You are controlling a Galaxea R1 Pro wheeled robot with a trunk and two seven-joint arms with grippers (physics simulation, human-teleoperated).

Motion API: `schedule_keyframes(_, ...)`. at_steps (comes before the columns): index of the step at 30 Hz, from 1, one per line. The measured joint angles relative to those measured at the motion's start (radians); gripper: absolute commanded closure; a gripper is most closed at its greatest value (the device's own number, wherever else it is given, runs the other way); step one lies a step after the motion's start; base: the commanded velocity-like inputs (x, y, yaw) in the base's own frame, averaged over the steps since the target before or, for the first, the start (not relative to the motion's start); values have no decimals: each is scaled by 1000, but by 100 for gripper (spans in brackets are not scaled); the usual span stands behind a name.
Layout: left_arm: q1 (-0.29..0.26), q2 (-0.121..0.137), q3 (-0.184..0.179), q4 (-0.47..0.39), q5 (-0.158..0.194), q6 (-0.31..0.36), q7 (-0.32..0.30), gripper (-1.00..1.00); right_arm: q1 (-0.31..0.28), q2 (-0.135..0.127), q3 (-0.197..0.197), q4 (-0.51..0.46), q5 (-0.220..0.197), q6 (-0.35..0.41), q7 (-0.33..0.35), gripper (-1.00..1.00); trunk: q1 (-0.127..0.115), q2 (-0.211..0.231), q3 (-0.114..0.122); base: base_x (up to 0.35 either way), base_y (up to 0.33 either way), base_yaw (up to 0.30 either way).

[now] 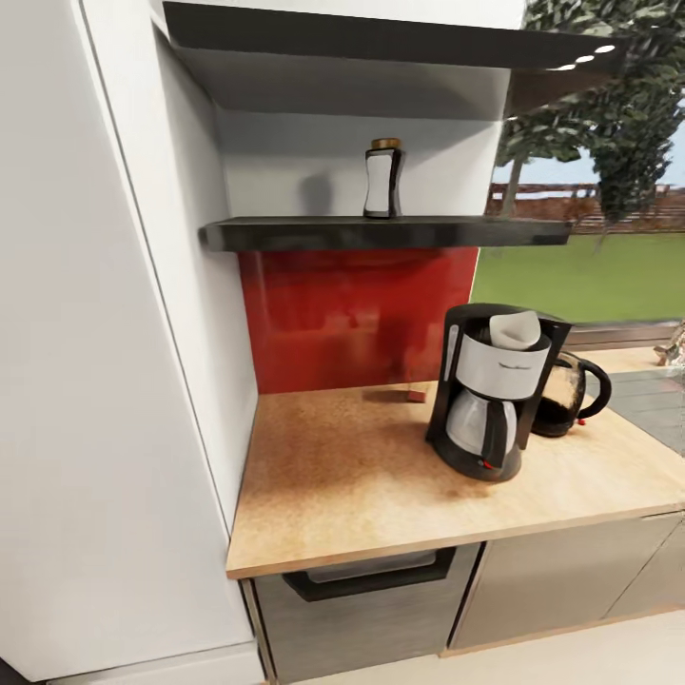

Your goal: Set up a coffee station on the kitchen countertop: keep the coffee maker on the countertop, move the bottle of coffee from the kitchen shelf to the counter next to the coffee maker, place a paper coffee filter on top of the coffee maker, put the saucer next to the coffee maker with the coffee cup on the saucer, and place the electric kettle next to the coffee maker.

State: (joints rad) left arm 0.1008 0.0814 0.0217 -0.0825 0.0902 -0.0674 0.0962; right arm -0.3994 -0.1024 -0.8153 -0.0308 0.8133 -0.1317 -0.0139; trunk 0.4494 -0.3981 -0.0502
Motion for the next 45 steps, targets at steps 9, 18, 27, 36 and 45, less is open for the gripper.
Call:
schedule_keyframes(9, 0, -1, 0, 0, 0, 0, -1, -100, 0, 0, 0, 0, 0, 0, 0, -100, 0, 0, 0, 0, -272, 30)
schedule_keyframes(18, -1, -1, 0, -1, 0, 0, -2, -100, 0, 0, 0, 0, 0, 0, 0, -100, 0, 0, 0, 0, -272, 256)
schedule_keyframes(27, -1, -2, 0, -2, 0, 0, -1, -100, 0, 0, 0, 0, 0, 0, 0, -100, 0, 0, 2, 0, -272, 187)
schedule_keyframes(36, 0, -1, 1, 0, 0, 0, 0, -100, 33, -2, 0, 0, 1, 6, 2, -100, 0, 0, 3, 0, -272, 4)
schedule_keyframes(45, -1, 0, 0, 0, 0, 2, 4, -100, 42, -6, -1, 0, 3, 37, 163, -100, 0, 0, 3, 0, -220, 0)
